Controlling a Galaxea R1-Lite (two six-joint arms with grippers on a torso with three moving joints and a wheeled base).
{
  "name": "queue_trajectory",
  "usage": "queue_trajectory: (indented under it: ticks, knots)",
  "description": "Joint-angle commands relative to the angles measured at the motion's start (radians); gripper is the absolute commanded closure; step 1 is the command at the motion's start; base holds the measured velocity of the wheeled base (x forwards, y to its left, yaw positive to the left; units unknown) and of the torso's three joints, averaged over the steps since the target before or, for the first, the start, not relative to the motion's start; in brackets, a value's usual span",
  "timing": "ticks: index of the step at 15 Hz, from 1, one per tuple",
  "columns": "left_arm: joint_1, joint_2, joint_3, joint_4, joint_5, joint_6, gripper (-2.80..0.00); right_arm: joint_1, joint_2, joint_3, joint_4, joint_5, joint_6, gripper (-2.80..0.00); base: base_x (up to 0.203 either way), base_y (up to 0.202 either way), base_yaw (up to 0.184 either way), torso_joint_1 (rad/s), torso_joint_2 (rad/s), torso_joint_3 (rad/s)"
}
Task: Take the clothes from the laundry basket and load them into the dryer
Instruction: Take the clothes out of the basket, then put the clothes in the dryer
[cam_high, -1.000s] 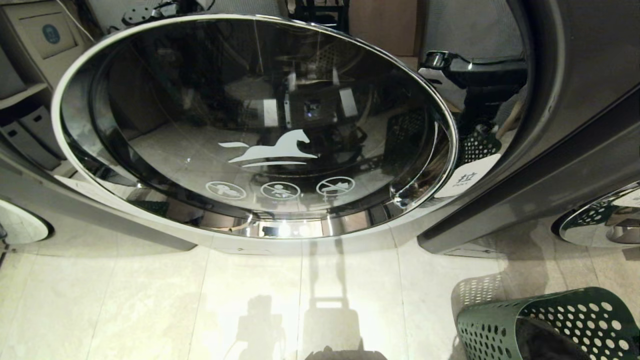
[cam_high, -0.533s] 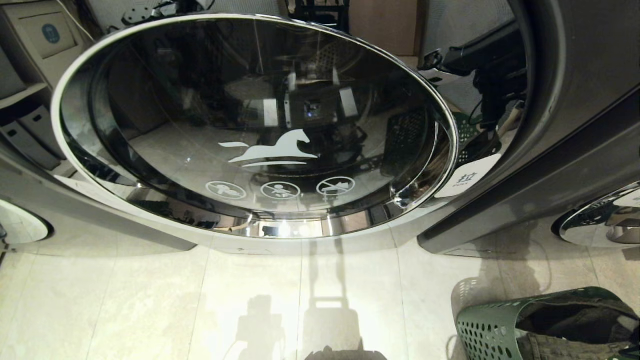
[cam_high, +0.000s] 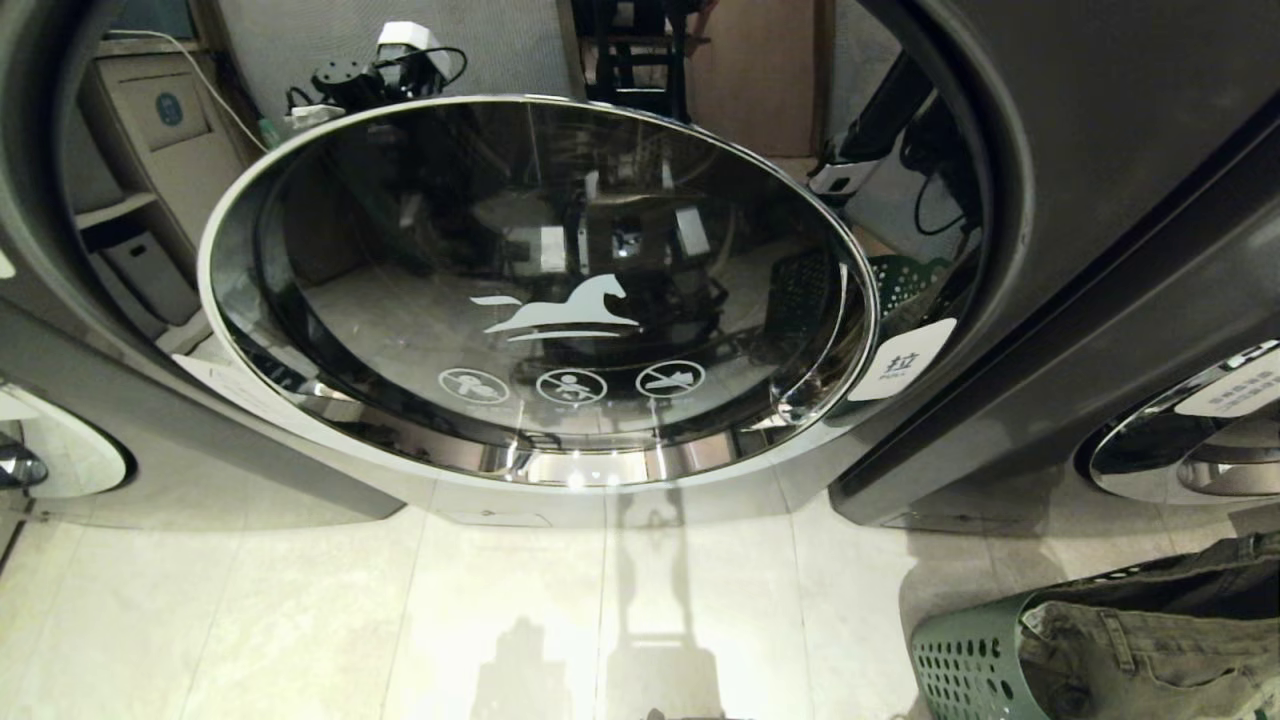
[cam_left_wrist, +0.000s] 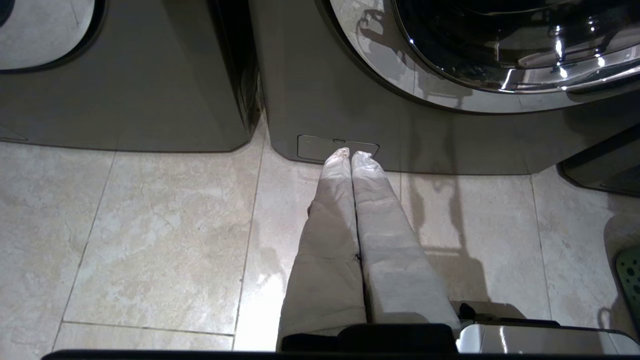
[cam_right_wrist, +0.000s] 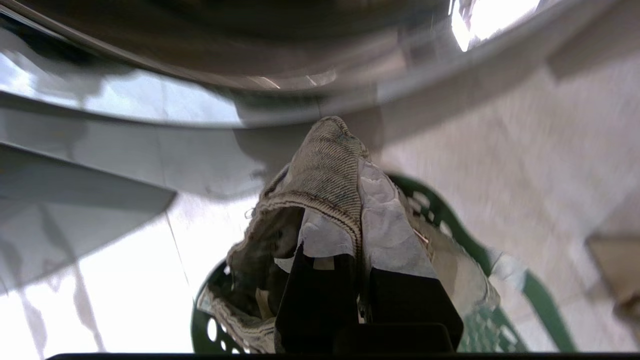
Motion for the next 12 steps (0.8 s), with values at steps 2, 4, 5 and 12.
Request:
queue_trajectory:
  ticks: [2, 4, 5, 12]
  knots:
    - [0.0, 0.0, 0.014, -0.001, 0.0, -0.001, 0.0, 0.0, -0.152, 0.017, -0.011, 0.003, 0.004, 0.0, 0.0, 0.0, 0.0, 0.004, 0.0, 0.201]
    - [0.0, 0.0, 0.014, -0.001, 0.0, -0.001, 0.0, 0.0, -0.267, -0.005, -0.011, 0.0, 0.008, 0.0, 0.0, 0.0, 0.0, 0.003, 0.0, 0.2]
    - [0.0, 0.0, 0.014, -0.001, 0.0, -0.001, 0.0, 0.0, -0.341, -0.029, -0.011, 0.0, 0.009, 0.0, 0.0, 0.0, 0.0, 0.006, 0.0, 0.203]
    - [0.0, 0.001, 0.014, -0.001, 0.0, -0.001, 0.0, 0.001, -0.937, -0.522, 0.886, 0.033, 0.104, 0.0, 0.0, 0.0, 0.0, 0.002, 0.0, 0.205]
